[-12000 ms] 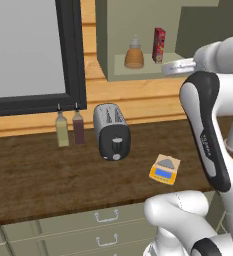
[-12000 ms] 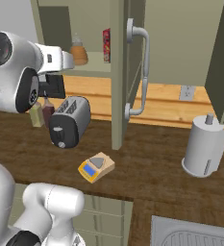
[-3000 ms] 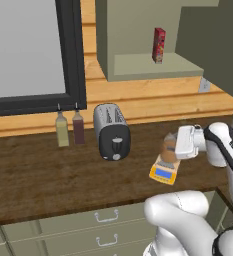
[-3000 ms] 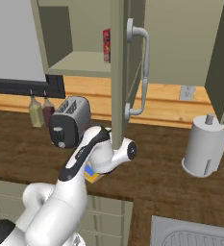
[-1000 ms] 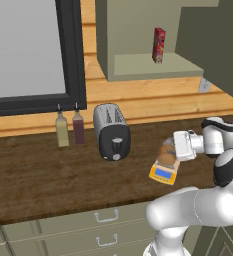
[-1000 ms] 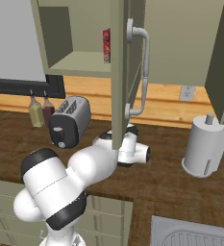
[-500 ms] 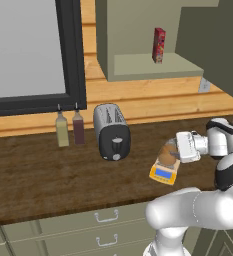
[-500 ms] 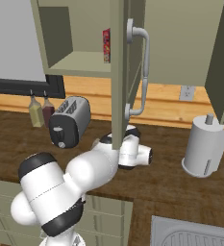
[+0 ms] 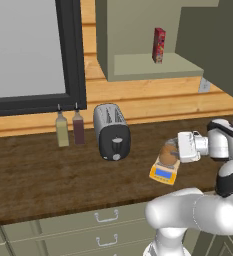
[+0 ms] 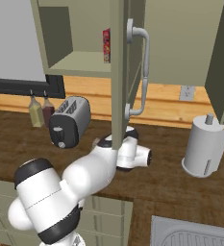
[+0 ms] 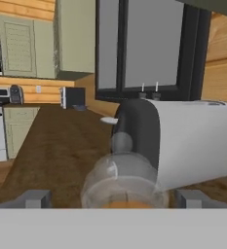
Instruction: Pick the honey bottle and place it on the digital scale for weighing, and close the cabinet.
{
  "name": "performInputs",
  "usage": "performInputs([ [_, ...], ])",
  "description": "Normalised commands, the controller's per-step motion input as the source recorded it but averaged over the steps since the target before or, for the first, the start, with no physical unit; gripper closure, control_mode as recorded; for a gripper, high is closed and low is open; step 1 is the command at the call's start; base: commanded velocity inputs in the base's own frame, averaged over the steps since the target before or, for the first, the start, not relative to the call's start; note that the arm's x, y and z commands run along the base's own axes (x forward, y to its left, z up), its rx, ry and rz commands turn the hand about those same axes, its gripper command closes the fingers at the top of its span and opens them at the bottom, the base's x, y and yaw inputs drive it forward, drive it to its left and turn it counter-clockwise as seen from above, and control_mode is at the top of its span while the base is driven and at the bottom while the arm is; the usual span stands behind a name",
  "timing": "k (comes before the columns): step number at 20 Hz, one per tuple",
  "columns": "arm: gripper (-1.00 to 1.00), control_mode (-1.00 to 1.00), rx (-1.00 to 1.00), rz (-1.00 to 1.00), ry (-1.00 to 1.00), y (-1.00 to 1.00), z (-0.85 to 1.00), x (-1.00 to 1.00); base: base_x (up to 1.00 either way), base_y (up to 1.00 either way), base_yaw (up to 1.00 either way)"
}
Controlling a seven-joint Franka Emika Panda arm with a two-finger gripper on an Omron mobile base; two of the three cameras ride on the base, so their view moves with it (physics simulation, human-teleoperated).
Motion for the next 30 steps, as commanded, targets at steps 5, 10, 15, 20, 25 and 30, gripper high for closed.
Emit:
performInputs([
  [5,-1.00,-1.00,0.00,-0.01,-0.05,-0.02,0.05,0.00,0.00,0.00,0.00],
  [10,-1.00,-1.00,0.00,-0.02,-0.08,-0.04,0.14,-0.01,0.00,0.00,0.00],
  [15,-1.00,-1.00,0.00,0.00,-0.08,0.00,0.21,-0.01,0.00,0.00,0.00],
  [20,-1.00,-1.00,0.00,0.00,-0.16,0.00,0.28,-0.15,0.00,0.00,0.00],
  [25,-1.00,-1.00,0.00,0.00,-0.31,0.00,0.24,-0.54,0.00,0.00,0.00],
  [30,-1.00,-1.00,0.01,0.00,-0.38,0.00,0.00,-0.92,0.00,0.00,0.00],
])
